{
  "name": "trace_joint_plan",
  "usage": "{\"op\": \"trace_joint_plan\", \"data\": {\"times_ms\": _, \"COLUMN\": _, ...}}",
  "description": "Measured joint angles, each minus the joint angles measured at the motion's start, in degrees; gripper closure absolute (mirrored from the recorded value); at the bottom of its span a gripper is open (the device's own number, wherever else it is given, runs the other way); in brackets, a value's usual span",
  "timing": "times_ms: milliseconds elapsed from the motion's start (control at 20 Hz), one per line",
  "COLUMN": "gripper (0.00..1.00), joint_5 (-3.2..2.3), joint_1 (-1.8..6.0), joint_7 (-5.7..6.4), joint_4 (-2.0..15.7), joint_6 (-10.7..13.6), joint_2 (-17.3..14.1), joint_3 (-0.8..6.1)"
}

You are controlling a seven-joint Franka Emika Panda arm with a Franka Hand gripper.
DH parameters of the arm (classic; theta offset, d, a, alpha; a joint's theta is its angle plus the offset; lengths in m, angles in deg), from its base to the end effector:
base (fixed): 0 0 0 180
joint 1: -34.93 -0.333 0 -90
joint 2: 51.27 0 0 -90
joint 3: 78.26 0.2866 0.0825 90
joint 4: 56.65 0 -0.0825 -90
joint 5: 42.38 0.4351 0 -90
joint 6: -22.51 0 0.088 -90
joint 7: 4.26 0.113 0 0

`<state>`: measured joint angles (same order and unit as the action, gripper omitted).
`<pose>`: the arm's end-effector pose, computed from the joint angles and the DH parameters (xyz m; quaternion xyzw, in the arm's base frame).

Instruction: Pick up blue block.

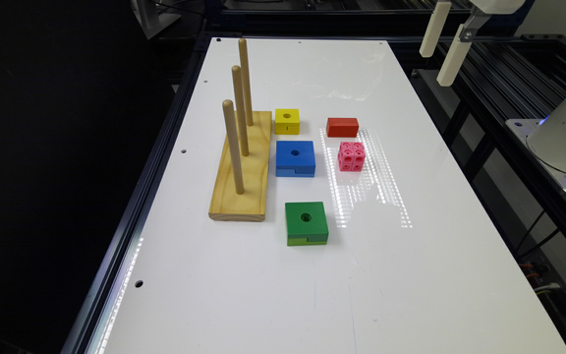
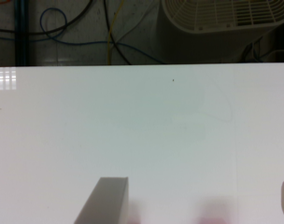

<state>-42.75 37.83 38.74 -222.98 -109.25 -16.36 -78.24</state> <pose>0.3727 -0.0189 0.2768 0.9217 -0.3878 0.0036 0.0013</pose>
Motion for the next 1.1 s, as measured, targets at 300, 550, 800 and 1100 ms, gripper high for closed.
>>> {"op": "trace_joint_plan", "data": {"times_ms": 300, "gripper": 0.0, "joint_5": 0.0, "joint_1": -0.06, "joint_7": 0.0, "joint_4": 0.0, "joint_6": 0.0, "joint_2": 0.0, "joint_3": 0.03}}
{"op": "trace_joint_plan", "data": {"times_ms": 550, "gripper": 0.0, "joint_5": 0.0, "joint_1": -0.09, "joint_7": 0.0, "joint_4": 0.11, "joint_6": -0.1, "joint_2": 0.0, "joint_3": 0.17}}
{"op": "trace_joint_plan", "data": {"times_ms": 800, "gripper": 0.0, "joint_5": 0.02, "joint_1": -0.12, "joint_7": 0.0, "joint_4": 0.62, "joint_6": -0.8, "joint_2": -0.1, "joint_3": 0.23}}
{"op": "trace_joint_plan", "data": {"times_ms": 1100, "gripper": 0.0, "joint_5": 0.04, "joint_1": -0.19, "joint_7": 0.0, "joint_4": 1.89, "joint_6": -1.1, "joint_2": -0.9, "joint_3": 0.33}}
